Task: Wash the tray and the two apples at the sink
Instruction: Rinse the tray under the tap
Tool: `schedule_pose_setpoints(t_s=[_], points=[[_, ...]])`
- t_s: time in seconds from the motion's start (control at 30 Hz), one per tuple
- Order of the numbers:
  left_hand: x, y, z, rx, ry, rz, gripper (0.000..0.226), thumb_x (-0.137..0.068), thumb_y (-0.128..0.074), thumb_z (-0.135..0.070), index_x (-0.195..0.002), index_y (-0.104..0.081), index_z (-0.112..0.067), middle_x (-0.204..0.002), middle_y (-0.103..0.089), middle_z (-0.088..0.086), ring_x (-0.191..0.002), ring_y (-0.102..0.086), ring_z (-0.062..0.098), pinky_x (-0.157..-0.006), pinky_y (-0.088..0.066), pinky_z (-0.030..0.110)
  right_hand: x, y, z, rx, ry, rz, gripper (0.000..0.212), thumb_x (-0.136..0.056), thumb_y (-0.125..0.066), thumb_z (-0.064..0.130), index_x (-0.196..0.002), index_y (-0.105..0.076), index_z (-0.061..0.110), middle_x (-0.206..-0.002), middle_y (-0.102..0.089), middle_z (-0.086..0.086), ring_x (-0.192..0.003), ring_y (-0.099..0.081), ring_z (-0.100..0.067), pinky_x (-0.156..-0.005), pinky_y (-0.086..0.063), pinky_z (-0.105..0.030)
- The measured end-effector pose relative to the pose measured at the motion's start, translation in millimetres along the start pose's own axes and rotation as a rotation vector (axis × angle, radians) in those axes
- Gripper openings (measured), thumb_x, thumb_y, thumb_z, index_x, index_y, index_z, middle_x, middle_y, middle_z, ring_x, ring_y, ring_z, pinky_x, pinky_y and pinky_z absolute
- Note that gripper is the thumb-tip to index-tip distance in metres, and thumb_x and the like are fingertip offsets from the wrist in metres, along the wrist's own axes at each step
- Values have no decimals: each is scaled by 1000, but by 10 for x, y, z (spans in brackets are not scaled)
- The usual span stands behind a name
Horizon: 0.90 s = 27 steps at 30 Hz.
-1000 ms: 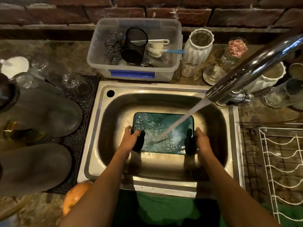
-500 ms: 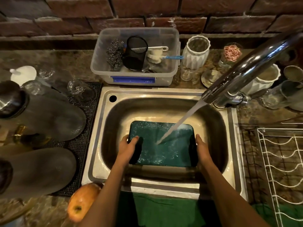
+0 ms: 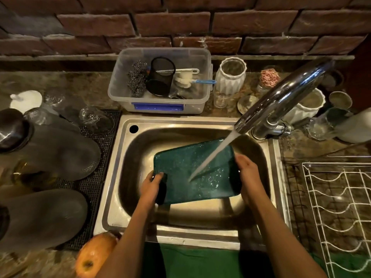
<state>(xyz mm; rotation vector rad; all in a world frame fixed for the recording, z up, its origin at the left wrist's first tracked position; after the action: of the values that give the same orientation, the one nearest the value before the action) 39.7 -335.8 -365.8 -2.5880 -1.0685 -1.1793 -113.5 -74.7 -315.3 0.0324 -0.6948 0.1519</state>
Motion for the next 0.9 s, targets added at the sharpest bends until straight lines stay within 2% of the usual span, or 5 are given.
schedule_pose_setpoints(t_s=[0.1,0.3,0.53,0.77,0.9], points=[[56,-126,19,-11,31,45,18,-98,-57,-23,-109,-68,-16,-112,-71,17,-106,-66,36,-98,-52,54,-28,20,200,96,32,-16,27,-103,-45,28,-96,-71,32,-104,-70,1,-98,-63,-19,-72,-49,-34],[142,-133,-63,-33,33,-30,28,-101,-41,-7,-113,-66,-1,-109,-69,18,-105,-63,34,-97,-51,45,-112,163,183,116,-22,-95,29,-105,-40,14,-109,-68,22,-98,-69,-3,-90,-63,-21,-66,-50,-32],[340,32,-501,2,-134,-131,30,-104,-39,-7,-111,-66,-17,-104,-67,3,-98,-62,20,-76,-50,31,-66,207,-209,51,-162,-134,31,-104,-38,10,-95,-68,14,-97,-69,-13,-82,-63,-25,-63,-50,-33],[468,152,-775,-56,-329,-121,30,-105,-43,-14,-119,-67,-24,-113,-69,1,-105,-64,17,-88,-53,38,65,83,-474,-144,-295,-65,33,-105,-36,18,-110,-69,20,-106,-74,-9,-100,-69,-31,-68,-56,-41],[399,255,-651,-29,-288,-118,32,-104,-43,-9,-121,-67,-23,-114,-70,-1,-110,-64,19,-88,-52,33,116,84,-444,-279,-225,-35,31,-105,-38,13,-117,-67,18,-105,-77,-9,-94,-73,-28,-65,-60,-41]])
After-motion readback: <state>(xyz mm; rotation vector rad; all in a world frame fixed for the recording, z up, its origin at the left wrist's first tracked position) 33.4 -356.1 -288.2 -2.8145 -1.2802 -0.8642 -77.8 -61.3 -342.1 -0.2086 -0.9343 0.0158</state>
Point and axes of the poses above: each hand's wrist, its own x-axis away from the middle knuckle, its own y-axis out of the back of the hand, z = x × y, the point moved 5 cm from there along -x, towards the middle knuckle
